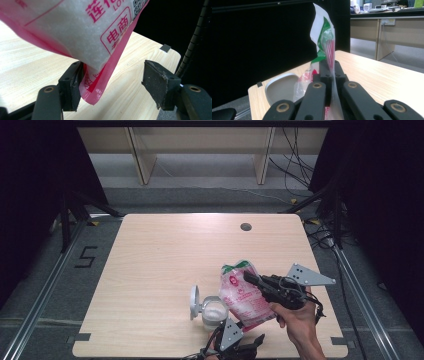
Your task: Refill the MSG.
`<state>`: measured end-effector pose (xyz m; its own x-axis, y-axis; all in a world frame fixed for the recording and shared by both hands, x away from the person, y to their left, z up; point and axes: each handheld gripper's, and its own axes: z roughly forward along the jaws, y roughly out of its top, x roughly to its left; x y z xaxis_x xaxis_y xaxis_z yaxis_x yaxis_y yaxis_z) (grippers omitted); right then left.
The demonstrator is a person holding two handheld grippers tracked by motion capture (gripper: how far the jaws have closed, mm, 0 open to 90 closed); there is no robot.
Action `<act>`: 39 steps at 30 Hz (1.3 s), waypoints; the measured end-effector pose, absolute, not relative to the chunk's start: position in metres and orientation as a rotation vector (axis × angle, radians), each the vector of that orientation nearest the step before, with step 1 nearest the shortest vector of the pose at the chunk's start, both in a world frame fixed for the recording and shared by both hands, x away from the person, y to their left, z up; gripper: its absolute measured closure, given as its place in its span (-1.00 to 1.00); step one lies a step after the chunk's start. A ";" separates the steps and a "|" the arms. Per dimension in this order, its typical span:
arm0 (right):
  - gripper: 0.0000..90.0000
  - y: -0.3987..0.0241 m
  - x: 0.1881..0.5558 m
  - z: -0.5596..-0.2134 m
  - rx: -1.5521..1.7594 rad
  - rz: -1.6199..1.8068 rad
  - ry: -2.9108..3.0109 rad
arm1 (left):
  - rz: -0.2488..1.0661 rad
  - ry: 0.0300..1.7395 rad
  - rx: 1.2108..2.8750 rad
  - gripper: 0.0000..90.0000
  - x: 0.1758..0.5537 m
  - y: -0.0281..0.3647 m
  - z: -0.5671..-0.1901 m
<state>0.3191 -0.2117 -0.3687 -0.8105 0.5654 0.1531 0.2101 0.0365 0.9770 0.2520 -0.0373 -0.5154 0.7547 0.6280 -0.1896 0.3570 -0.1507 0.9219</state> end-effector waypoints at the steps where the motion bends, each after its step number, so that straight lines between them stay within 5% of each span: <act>1: 1.00 -0.212 0.319 -0.369 0.807 1.844 2.037 | 0.275 0.776 1.758 -0.25 0.252 -0.037 -0.516; 39: 1.00 -0.235 0.351 -0.401 0.954 1.793 2.011 | 0.280 0.691 1.749 -0.29 0.238 -0.020 -0.507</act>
<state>0.3509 -0.2349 -0.4007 -0.7417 0.6359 0.2133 0.2845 0.0103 0.9586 0.2377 -0.0204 -0.5074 0.7965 0.5818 -0.1643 0.3036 -0.1499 0.9409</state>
